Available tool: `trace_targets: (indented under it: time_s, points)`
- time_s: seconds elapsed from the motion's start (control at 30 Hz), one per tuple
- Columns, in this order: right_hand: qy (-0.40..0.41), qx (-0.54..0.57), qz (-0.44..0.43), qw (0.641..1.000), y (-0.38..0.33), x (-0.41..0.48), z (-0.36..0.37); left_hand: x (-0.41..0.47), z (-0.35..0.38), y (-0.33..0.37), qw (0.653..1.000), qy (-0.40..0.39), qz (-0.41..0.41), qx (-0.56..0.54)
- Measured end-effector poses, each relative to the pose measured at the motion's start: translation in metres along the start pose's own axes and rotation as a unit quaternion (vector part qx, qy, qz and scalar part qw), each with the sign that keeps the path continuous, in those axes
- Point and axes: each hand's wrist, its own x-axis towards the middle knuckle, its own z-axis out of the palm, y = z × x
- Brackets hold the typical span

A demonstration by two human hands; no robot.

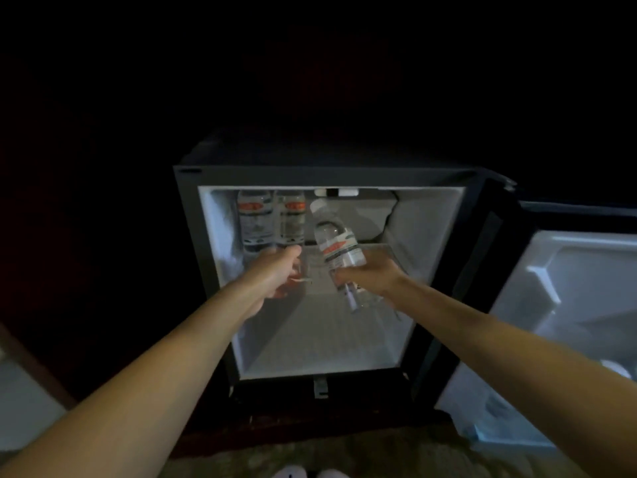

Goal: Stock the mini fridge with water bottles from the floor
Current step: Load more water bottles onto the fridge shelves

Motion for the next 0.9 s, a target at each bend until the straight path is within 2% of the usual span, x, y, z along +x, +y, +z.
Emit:
trace_targets:
  time_s: [0.17, 0.3, 0.6, 0.77, 0.9]
  points:
    - [0.052, -0.006, -0.010, 0.999, 0.003, 0.040, 0.003, 0.040, 0.002, -0.008, 0.996, 0.035, 0.032, 0.078]
    - [0.065, 0.065, -0.013, 0.996, 0.005, 0.065, 0.011, 0.062, 0.006, -0.019, 0.994, 0.040, 0.047, 0.092]
    - [0.055, 0.096, -0.051, 0.993, -0.004, 0.109, 0.026, 0.094, -0.001, -0.014, 0.985, 0.089, 0.111, 0.101]
    - [0.034, 0.190, -0.059, 0.979, -0.005, 0.120, 0.037, 0.098, -0.007, -0.014, 0.978, 0.085, 0.131, 0.139]
    - [0.020, 0.223, -0.051, 0.973, -0.006, 0.129, 0.039, 0.101, -0.008, -0.016, 0.976, 0.087, 0.129, 0.151]
